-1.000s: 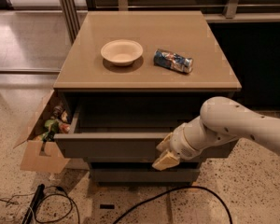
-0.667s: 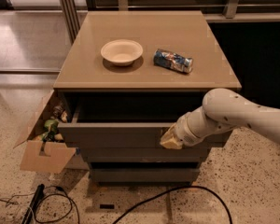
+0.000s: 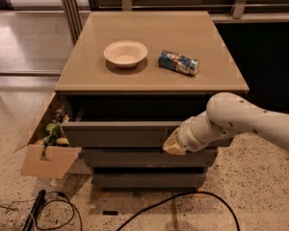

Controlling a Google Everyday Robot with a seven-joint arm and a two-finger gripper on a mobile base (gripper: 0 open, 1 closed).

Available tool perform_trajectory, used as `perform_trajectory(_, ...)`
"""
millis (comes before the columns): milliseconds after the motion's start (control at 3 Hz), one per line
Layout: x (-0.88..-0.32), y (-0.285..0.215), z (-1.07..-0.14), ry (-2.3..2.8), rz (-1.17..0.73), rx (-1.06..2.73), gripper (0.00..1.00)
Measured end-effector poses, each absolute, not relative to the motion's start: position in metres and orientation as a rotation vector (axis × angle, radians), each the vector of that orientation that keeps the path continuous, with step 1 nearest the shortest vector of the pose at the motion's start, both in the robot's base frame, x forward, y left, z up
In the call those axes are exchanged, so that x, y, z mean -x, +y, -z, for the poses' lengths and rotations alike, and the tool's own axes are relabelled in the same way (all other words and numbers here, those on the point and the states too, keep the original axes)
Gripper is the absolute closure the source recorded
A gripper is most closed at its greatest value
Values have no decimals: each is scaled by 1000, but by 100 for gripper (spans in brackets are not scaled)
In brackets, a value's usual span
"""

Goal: Close top drawer

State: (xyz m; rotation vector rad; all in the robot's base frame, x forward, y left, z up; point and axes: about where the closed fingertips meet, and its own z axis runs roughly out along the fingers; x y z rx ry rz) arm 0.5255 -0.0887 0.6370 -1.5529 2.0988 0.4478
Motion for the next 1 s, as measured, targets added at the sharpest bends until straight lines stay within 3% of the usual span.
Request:
perform_trajectory(667, -563, -73, -641, 2028, -320, 1567, 0)
perform_trajectory(1000, -563, -73, -641, 2028, -320, 1567, 0)
